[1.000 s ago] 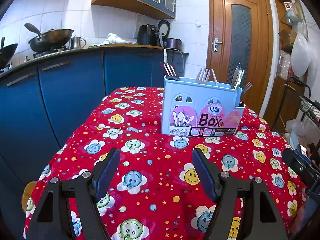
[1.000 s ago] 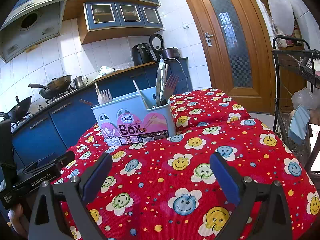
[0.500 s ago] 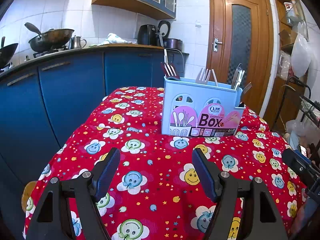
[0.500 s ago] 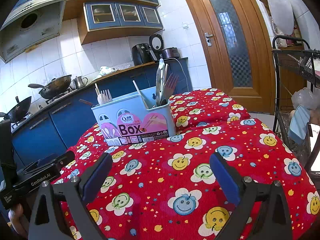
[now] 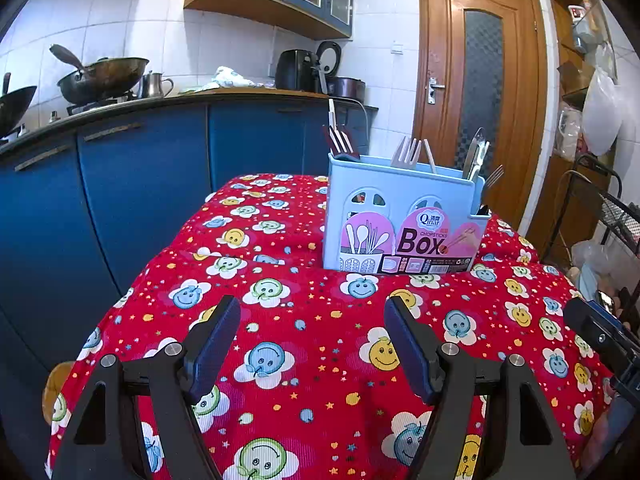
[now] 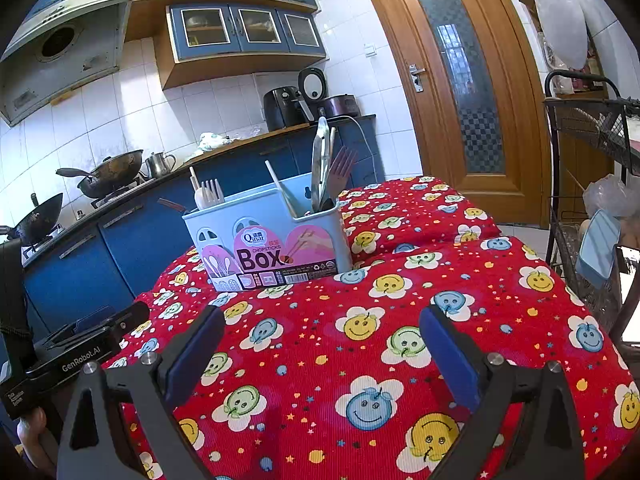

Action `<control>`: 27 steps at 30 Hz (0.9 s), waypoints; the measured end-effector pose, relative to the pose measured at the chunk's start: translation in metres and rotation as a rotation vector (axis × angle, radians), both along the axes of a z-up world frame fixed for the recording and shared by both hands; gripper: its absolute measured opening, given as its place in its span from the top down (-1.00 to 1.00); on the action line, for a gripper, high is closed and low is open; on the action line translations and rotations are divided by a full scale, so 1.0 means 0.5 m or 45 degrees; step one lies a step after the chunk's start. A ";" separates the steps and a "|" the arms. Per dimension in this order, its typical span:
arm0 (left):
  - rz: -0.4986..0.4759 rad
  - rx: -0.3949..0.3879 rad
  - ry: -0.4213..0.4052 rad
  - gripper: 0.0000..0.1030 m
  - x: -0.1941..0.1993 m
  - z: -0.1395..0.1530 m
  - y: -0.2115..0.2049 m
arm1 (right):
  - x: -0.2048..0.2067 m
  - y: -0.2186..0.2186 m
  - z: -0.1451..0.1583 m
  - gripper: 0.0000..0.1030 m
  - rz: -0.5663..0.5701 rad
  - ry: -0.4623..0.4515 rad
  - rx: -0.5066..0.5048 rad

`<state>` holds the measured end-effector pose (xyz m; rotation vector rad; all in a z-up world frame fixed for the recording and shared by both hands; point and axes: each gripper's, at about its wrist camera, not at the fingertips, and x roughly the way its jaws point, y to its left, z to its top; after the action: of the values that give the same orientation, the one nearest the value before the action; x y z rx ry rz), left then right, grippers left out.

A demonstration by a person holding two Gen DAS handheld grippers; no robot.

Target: Organize utensils

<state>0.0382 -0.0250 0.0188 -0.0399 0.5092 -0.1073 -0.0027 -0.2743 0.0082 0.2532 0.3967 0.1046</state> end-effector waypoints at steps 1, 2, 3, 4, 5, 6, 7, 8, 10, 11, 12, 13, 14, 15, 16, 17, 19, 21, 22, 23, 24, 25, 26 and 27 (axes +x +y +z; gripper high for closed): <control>0.000 0.000 0.000 -0.47 0.000 0.000 0.000 | 0.000 0.000 0.000 -0.94 0.000 0.000 0.000; 0.000 0.000 0.000 -0.47 0.000 0.000 0.000 | 0.000 0.000 0.000 -0.94 0.000 0.000 0.000; -0.001 -0.001 0.000 -0.47 0.000 0.000 0.000 | 0.000 0.000 0.000 -0.94 0.000 0.000 0.000; -0.001 -0.001 -0.001 -0.47 0.000 0.000 0.000 | 0.000 0.000 0.000 -0.94 0.000 0.001 0.000; -0.001 0.000 -0.001 -0.47 0.000 0.000 0.000 | 0.000 0.000 0.000 -0.94 0.000 0.001 0.000; -0.001 0.000 0.000 -0.47 0.000 0.000 0.000 | 0.000 0.000 0.000 -0.94 0.000 0.001 0.000; -0.002 0.000 0.000 -0.47 0.000 0.000 0.000 | 0.000 0.000 0.000 -0.94 -0.001 0.001 0.000; -0.001 0.000 -0.001 -0.47 0.000 0.000 0.000 | 0.001 0.000 0.000 -0.94 0.000 0.001 0.001; -0.001 0.000 0.000 -0.47 0.000 0.000 0.000 | 0.000 0.000 0.000 -0.94 0.000 0.001 0.001; 0.000 0.000 0.000 -0.47 0.000 0.000 0.000 | 0.001 0.000 0.000 -0.94 0.000 0.002 0.001; -0.001 -0.001 -0.001 -0.47 0.000 0.000 0.000 | 0.001 0.000 0.000 -0.94 0.000 0.002 0.000; -0.002 -0.002 0.000 -0.47 0.000 0.000 0.000 | 0.001 0.000 0.000 -0.94 -0.001 0.003 0.000; -0.002 -0.004 0.000 -0.47 0.000 0.000 0.001 | 0.001 0.000 0.000 -0.94 0.000 0.002 0.000; -0.001 -0.002 0.000 -0.47 0.000 0.000 0.000 | 0.001 0.000 0.000 -0.94 0.000 0.002 0.000; 0.000 -0.003 0.001 -0.47 0.000 0.000 0.000 | 0.001 0.000 0.000 -0.94 -0.001 0.002 0.000; 0.001 -0.003 0.002 -0.47 0.000 0.000 0.000 | 0.001 -0.001 0.000 -0.94 0.000 0.002 0.002; 0.001 -0.003 0.005 -0.47 0.001 -0.001 0.000 | 0.001 -0.001 0.000 -0.94 0.000 0.002 0.003; 0.003 -0.003 0.007 -0.47 0.002 -0.001 0.000 | 0.001 -0.001 0.000 -0.94 0.000 0.001 0.003; 0.003 -0.003 0.007 -0.47 0.002 -0.001 0.000 | 0.001 -0.001 0.000 -0.94 0.000 0.001 0.003; 0.003 -0.002 0.007 -0.47 0.001 -0.001 -0.001 | 0.001 -0.001 0.000 -0.94 0.000 0.001 0.003; 0.002 -0.002 0.007 -0.47 0.002 -0.001 0.001 | 0.001 -0.001 0.000 -0.94 0.000 0.001 0.002; 0.002 -0.001 0.007 -0.47 0.002 -0.001 0.000 | 0.000 -0.001 0.000 -0.94 0.000 0.000 0.003; 0.003 0.000 0.007 -0.47 0.002 -0.001 0.001 | 0.000 -0.001 0.000 -0.94 0.000 0.000 0.003; 0.003 0.001 0.008 -0.47 0.003 -0.002 0.000 | 0.001 -0.001 0.000 -0.94 0.000 0.002 0.003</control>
<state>0.0396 -0.0249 0.0180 -0.0401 0.5154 -0.1047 -0.0022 -0.2749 0.0083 0.2555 0.3980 0.1049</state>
